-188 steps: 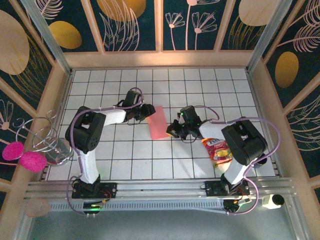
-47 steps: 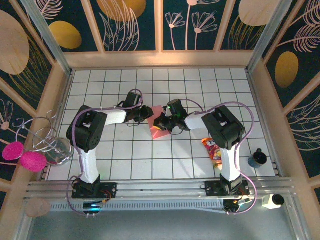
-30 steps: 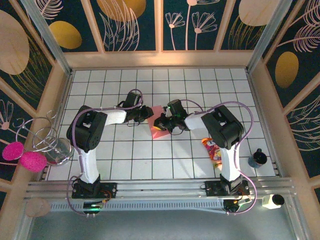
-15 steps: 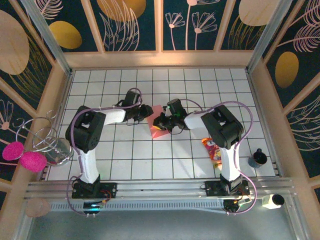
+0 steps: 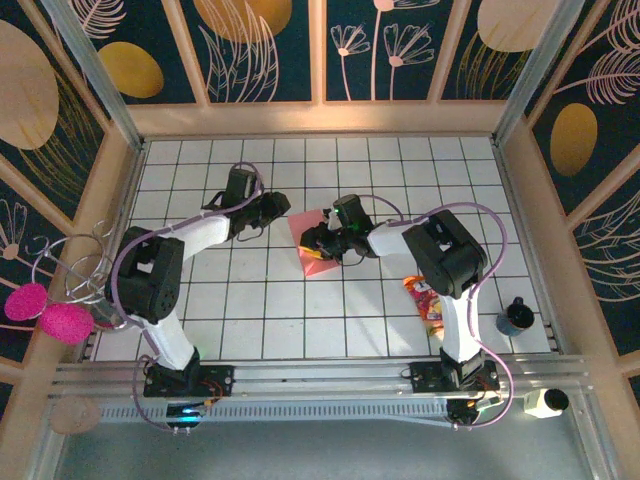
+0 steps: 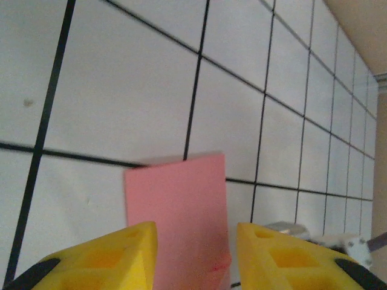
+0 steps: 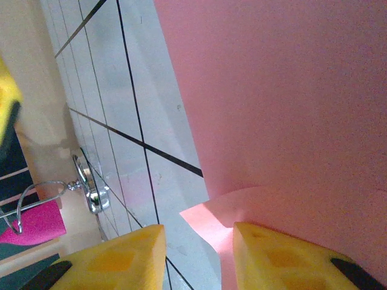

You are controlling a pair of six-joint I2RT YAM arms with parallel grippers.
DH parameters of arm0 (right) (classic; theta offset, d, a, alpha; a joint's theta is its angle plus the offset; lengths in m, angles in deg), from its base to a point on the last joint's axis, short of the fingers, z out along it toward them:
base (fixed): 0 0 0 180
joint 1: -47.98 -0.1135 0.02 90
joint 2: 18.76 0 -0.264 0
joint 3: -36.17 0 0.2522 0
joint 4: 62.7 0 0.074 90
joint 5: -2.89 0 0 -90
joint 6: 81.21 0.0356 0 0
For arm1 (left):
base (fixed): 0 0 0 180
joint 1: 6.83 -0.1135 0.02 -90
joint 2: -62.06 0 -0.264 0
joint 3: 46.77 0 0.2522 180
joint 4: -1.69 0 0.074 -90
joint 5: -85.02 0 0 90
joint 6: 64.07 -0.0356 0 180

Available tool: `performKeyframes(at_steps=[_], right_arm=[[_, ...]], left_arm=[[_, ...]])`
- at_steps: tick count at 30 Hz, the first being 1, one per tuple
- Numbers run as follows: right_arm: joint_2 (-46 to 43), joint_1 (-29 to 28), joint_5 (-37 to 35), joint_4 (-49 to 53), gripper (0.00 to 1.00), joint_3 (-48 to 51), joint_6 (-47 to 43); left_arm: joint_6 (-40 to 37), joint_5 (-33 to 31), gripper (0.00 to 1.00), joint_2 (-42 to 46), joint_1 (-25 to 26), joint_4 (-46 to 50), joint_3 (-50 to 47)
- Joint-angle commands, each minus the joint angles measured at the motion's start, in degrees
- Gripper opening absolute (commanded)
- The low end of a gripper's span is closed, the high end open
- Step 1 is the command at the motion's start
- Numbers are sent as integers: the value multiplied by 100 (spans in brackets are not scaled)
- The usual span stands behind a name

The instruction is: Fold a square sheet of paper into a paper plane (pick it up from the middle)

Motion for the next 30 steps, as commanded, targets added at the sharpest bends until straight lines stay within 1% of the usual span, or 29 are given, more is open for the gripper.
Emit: performKeyframes(at_steps=[1, 2, 4, 10, 12, 20, 30], right_arm=[[136, 28, -210, 395, 35, 45, -102], [137, 28, -219, 405, 35, 54, -97], [129, 36, -236, 430, 31, 63, -97], [144, 42, -350, 699, 8, 38, -169], [160, 37, -367, 754, 0, 35, -195], [222, 37, -368, 809, 0, -11, -178], [238, 42, -355, 836, 0, -38, -179]], left_arm=[[-8, 159, 37, 210, 29, 58, -294], [13, 196, 35, 241, 46, 38, -301], [36, 234, 31, 277, 119, 8, -511], [60, 226, 19, 256, 473, 24, -639], [65, 191, 13, 179, 583, 44, -640], [56, 252, 0, -64, 822, 33, -601], [-19, 234, 0, -336, 921, 200, -533]])
